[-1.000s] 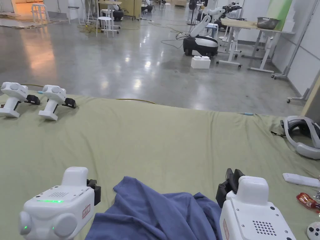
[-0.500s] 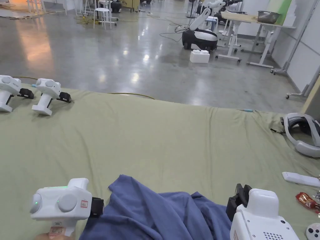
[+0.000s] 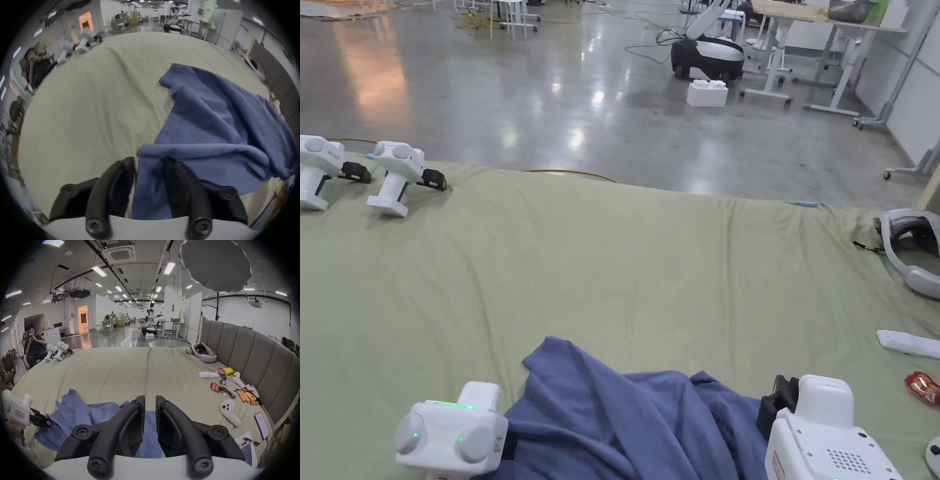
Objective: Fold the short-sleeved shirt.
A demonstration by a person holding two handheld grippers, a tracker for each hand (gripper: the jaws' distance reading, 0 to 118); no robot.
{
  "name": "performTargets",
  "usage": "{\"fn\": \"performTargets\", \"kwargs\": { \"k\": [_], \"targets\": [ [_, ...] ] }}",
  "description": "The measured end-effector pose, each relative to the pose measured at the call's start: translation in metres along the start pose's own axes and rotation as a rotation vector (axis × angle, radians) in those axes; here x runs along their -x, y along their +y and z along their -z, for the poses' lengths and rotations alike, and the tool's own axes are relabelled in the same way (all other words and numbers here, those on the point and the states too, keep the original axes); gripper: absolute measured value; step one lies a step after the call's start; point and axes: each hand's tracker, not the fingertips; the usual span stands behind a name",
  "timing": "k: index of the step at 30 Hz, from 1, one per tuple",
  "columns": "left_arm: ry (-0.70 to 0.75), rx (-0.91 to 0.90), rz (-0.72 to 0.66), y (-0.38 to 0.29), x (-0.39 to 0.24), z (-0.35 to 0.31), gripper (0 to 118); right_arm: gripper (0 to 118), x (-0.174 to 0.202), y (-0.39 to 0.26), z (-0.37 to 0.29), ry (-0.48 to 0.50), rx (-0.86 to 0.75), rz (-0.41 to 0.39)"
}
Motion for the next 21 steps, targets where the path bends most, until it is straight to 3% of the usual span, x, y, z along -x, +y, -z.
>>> {"fn": "performTargets", "kwargs": {
  "k": [2, 4, 8, 10, 14, 17, 18, 19, 21],
  "targets": [
    [0.027, -0.014, 0.035, -0.001, -0.010, -0.002, 18, 17, -0.008, 0.002, 0.016, -0.004, 0.054, -0.011],
    [0.011, -0.018, 0.028, -0.002, -0.009, -0.002, 9, 20, -0.018, 0.005, 0.035, 0.004, 0.118, -0.022],
    [-0.057, -0.047, -0.027, -0.002, 0.008, -0.015, 7, 40, -0.041, 0.005, 0.088, 0.065, 0.337, -0.070],
    [-0.078, -0.075, -0.045, -0.002, 0.015, -0.026, 7, 72, -0.047, -0.001, 0.111, 0.087, 0.437, -0.100],
    [-0.116, -0.129, -0.076, -0.007, 0.026, -0.045, 7, 72, -0.045, -0.018, 0.146, 0.127, 0.547, -0.138],
    [-0.163, -0.156, -0.115, -0.013, 0.029, -0.054, 6, 65, -0.038, -0.036, 0.167, 0.125, 0.649, -0.152],
    [-0.160, -0.160, -0.114, -0.015, 0.027, -0.057, 6, 51, -0.038, -0.041, 0.169, 0.154, 0.650, -0.129],
    [-0.156, -0.176, -0.104, -0.016, 0.027, -0.059, 6, 30, -0.036, -0.044, 0.167, 0.175, 0.644, -0.114],
    [-0.156, -0.196, -0.073, -0.017, 0.024, -0.063, 6, 13, -0.030, -0.043, 0.157, 0.164, 0.590, -0.116]
  ]
}}
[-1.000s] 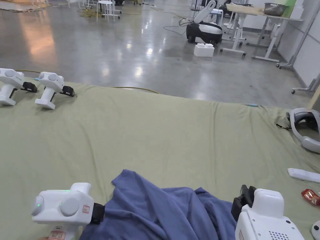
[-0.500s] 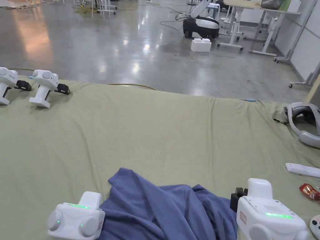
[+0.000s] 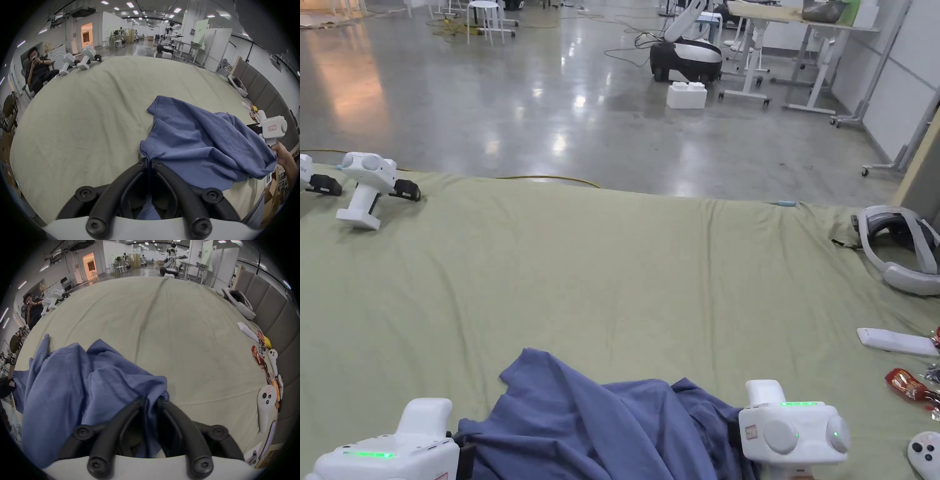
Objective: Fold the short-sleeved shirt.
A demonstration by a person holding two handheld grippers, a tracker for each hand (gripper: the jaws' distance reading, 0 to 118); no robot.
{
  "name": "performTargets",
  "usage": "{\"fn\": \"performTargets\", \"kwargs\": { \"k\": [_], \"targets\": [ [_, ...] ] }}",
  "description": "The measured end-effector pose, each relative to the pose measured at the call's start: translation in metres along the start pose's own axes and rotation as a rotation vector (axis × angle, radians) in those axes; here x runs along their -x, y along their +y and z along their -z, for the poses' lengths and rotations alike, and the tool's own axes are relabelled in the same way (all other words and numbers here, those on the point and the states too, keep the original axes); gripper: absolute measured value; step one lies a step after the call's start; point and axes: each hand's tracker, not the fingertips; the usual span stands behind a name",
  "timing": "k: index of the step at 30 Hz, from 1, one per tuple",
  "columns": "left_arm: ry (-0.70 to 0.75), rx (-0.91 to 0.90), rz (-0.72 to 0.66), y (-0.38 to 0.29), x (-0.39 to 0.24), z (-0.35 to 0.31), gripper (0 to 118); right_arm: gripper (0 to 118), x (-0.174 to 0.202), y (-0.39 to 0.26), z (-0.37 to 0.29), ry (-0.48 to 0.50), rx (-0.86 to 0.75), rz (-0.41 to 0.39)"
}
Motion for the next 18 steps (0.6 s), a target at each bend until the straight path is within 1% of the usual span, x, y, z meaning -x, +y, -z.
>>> {"fn": "performTargets", "kwargs": {
  "k": [2, 3, 5, 8, 10, 13, 15, 16, 18],
  "targets": [
    [0.005, -0.006, 0.018, 0.002, -0.001, -0.004, 6, 10, 0.002, -0.001, -0.009, 0.022, -0.026, 0.006],
    [-0.002, -0.010, 0.018, 0.005, -0.001, -0.006, 6, 9, 0.001, -0.002, -0.017, 0.031, -0.072, 0.020],
    [-0.007, -0.043, 0.005, 0.013, 0.001, -0.016, 6, 8, -0.001, 0.000, -0.039, -0.008, -0.156, 0.023],
    [-0.026, -0.103, -0.009, 0.031, 0.005, -0.036, 6, 8, -0.010, 0.010, -0.078, 0.008, -0.251, 0.062],
    [-0.032, -0.147, -0.011, 0.046, 0.008, -0.053, 6, 8, -0.016, 0.017, -0.107, -0.032, -0.321, 0.068],
    [-0.023, -0.223, -0.018, 0.071, 0.016, -0.076, 6, 8, -0.023, 0.030, -0.148, -0.050, -0.406, 0.048],
    [-0.010, -0.256, -0.031, 0.089, 0.022, -0.088, 6, 8, -0.027, 0.036, -0.172, -0.078, -0.472, 0.044],
    [-0.005, -0.276, -0.039, 0.096, 0.026, -0.095, 6, 8, -0.029, 0.040, -0.184, -0.092, -0.494, 0.047],
    [0.001, -0.320, -0.052, 0.113, 0.033, -0.112, 6, 8, -0.036, 0.046, -0.206, -0.087, -0.526, 0.075]
  ]
}}
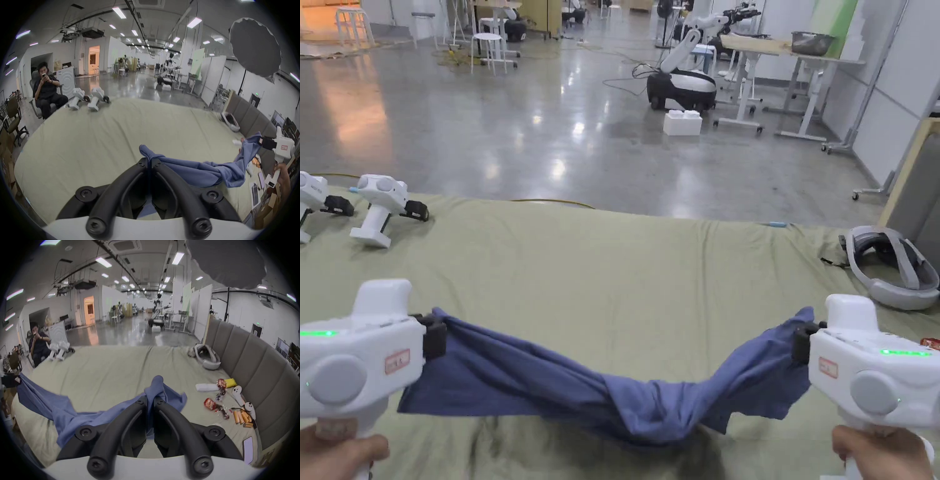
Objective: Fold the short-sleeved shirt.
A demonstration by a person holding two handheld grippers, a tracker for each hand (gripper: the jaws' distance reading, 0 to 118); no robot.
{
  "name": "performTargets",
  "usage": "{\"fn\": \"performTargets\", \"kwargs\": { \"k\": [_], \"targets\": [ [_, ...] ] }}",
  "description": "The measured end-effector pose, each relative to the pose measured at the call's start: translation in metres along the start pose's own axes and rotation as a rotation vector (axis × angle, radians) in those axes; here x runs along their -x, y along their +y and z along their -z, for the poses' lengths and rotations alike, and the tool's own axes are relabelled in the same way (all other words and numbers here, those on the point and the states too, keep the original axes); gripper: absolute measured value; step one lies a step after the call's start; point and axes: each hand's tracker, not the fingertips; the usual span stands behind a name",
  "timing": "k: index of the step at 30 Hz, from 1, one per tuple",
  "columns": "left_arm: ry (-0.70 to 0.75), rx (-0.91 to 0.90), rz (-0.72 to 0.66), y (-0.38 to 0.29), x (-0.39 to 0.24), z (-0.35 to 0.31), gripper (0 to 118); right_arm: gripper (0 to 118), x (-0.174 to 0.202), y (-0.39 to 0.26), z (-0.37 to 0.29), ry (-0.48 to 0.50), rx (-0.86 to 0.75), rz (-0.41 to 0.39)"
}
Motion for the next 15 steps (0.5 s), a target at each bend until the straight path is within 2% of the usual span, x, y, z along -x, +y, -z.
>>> {"fn": "performTargets", "kwargs": {
  "k": [6, 15],
  "targets": [
    [0.034, -0.090, -0.009, 0.062, 0.009, -0.028, 6, 8, -0.009, 0.044, -0.040, -0.011, -0.099, 0.000],
    [0.049, -0.187, -0.007, 0.131, 0.006, -0.044, 6, 8, 0.002, 0.114, -0.065, -0.022, -0.219, -0.027]
  ]
}}
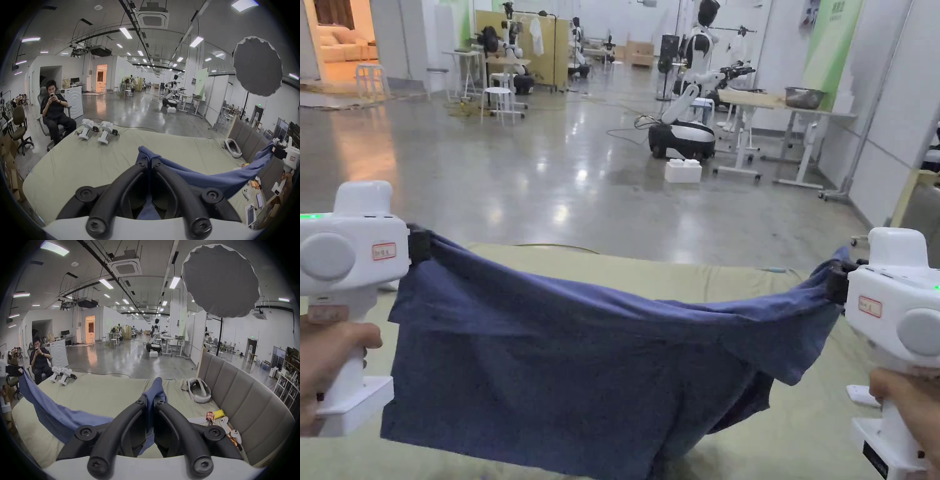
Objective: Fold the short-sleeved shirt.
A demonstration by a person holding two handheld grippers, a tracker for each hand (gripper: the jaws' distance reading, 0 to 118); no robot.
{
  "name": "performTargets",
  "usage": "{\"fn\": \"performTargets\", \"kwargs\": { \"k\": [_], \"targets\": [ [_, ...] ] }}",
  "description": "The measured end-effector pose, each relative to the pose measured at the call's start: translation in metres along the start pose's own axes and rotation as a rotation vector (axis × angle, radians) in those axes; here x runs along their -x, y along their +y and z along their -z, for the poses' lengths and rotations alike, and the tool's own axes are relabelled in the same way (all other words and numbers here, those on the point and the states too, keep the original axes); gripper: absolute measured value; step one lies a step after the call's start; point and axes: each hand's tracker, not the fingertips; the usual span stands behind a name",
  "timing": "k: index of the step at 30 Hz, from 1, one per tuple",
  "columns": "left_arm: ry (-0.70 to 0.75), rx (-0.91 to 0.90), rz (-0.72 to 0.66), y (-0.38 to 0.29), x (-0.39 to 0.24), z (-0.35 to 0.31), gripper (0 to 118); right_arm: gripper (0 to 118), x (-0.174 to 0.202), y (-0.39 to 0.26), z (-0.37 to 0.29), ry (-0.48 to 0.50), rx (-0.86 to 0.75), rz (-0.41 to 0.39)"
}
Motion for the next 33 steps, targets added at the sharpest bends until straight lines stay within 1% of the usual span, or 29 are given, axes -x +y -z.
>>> {"fn": "performTargets", "kwargs": {
  "k": [3, 5, 6, 15, 20, 23, 27, 33],
  "targets": [
    [-0.007, -0.001, -0.005, 0.019, 0.001, 0.012, 6, 8, 0.008, 0.021, 0.006, 0.001, -0.021, -0.003],
    [0.011, -0.010, 0.026, 0.028, -0.003, 0.018, 6, 8, 0.014, 0.036, 0.009, -0.014, -0.040, -0.031],
    [0.020, -0.013, 0.035, 0.032, -0.004, 0.020, 6, 8, 0.016, 0.043, 0.010, -0.016, -0.051, -0.030],
    [0.033, -0.068, 0.018, 0.094, -0.004, 0.038, 6, 8, 0.018, 0.112, 0.037, -0.074, -0.099, -0.071],
    [0.044, -0.105, 0.039, 0.131, -0.010, 0.041, 6, 8, 0.019, 0.149, 0.041, -0.093, -0.132, -0.072],
    [0.047, -0.123, 0.039, 0.142, -0.012, 0.044, 6, 8, 0.023, 0.162, 0.043, -0.094, -0.146, -0.078],
    [0.057, -0.111, 0.065, 0.124, -0.012, 0.049, 6, 8, 0.028, 0.152, 0.045, -0.088, -0.148, -0.087],
    [0.048, -0.005, 0.060, 0.051, 0.000, 0.069, 6, 8, 0.033, 0.095, 0.049, -0.078, -0.077, -0.118]
  ]
}}
